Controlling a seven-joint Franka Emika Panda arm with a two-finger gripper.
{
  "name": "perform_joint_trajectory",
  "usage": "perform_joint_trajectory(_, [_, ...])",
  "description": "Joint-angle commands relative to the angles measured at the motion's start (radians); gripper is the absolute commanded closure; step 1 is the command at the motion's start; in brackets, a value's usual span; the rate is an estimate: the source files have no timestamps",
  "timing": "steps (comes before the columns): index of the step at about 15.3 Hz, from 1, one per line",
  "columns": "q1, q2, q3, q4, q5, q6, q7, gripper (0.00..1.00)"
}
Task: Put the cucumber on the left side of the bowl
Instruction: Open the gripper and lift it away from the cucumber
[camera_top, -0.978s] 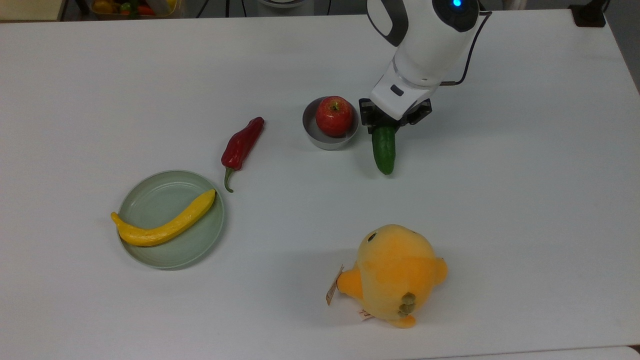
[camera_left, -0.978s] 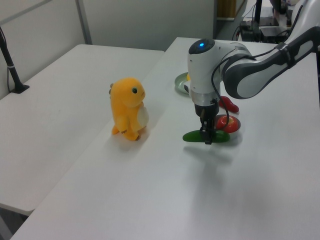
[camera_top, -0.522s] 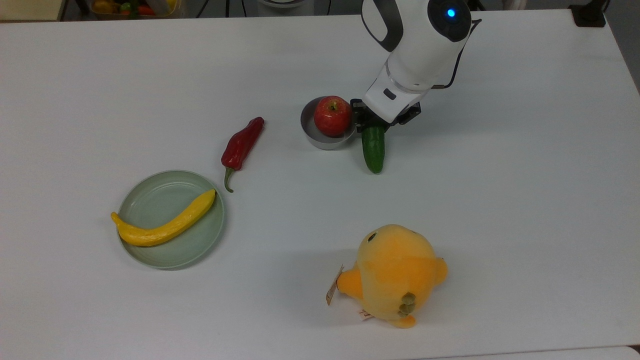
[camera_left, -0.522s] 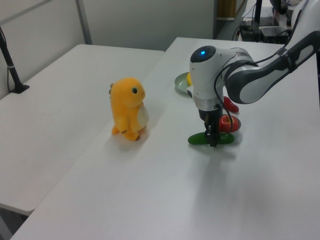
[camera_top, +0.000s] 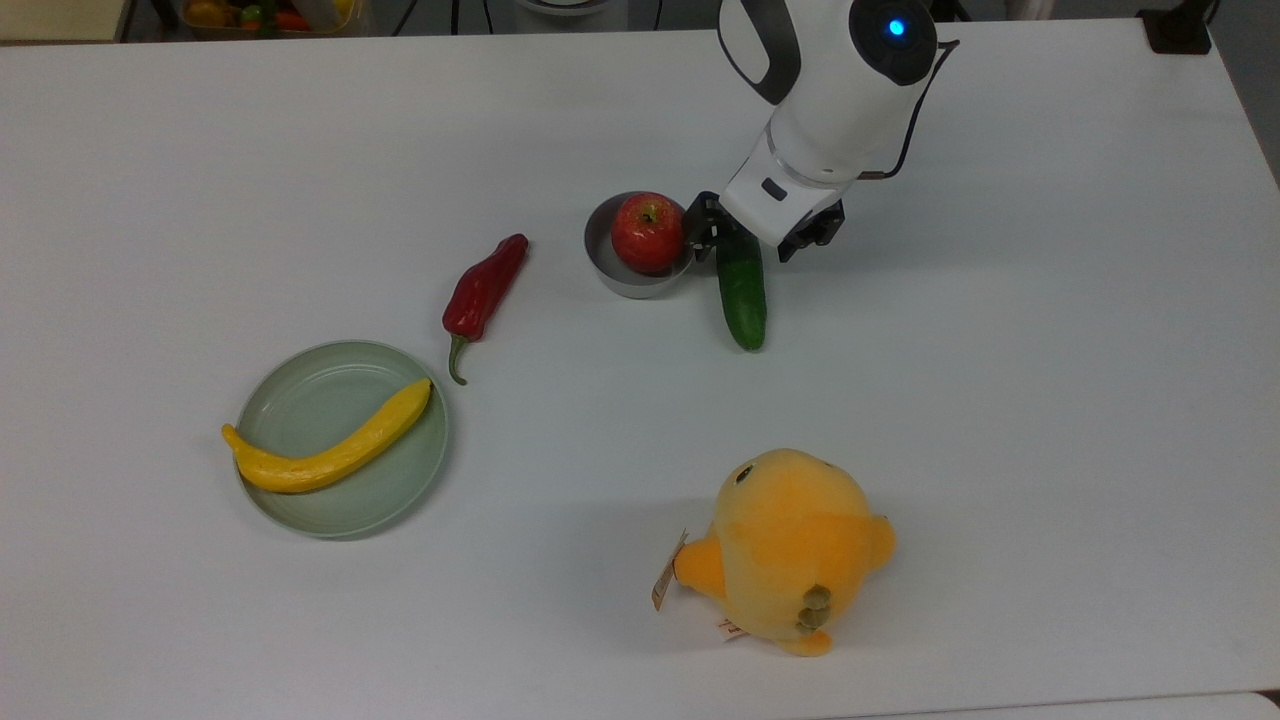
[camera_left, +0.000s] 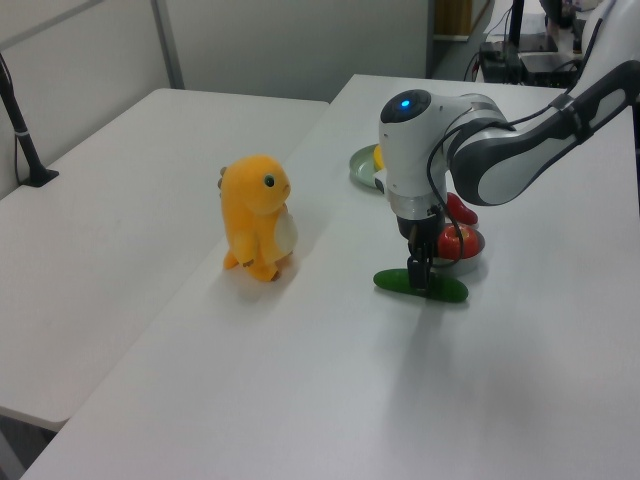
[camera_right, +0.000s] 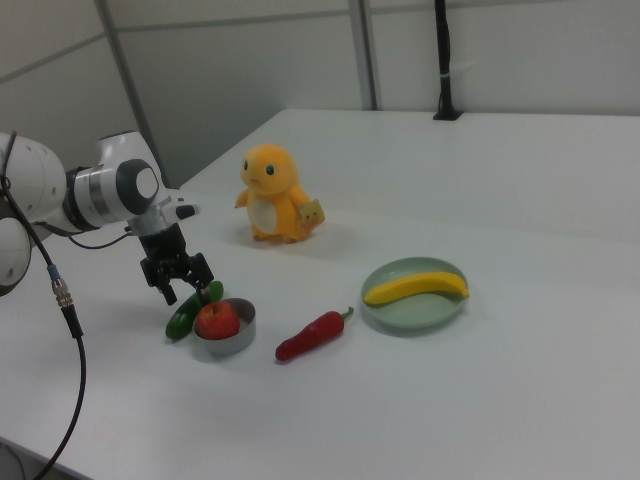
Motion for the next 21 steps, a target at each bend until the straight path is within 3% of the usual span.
perform_joint_trajectory(1, [-0.001, -0.044, 0.014, -0.002, -0.017, -0.025, 0.023, 0.01])
perform_joint_trajectory(4, [-0.009, -0.13, 0.014, -0.002, 0.008, -0.025, 0.027, 0.0])
perform_joint_trajectory(10, [-0.055, -0.329, -0.004, 0.0, 0.152, -0.133, 0.024, 0.0])
perform_joint_trajectory(14, [-0.059, -0.45, -0.084, 0.0, 0.233, -0.258, 0.018, 0.0])
perform_joint_trajectory(21, [-0.055, -0.527, -0.225, 0.043, 0.26, -0.422, -0.025, 0.0])
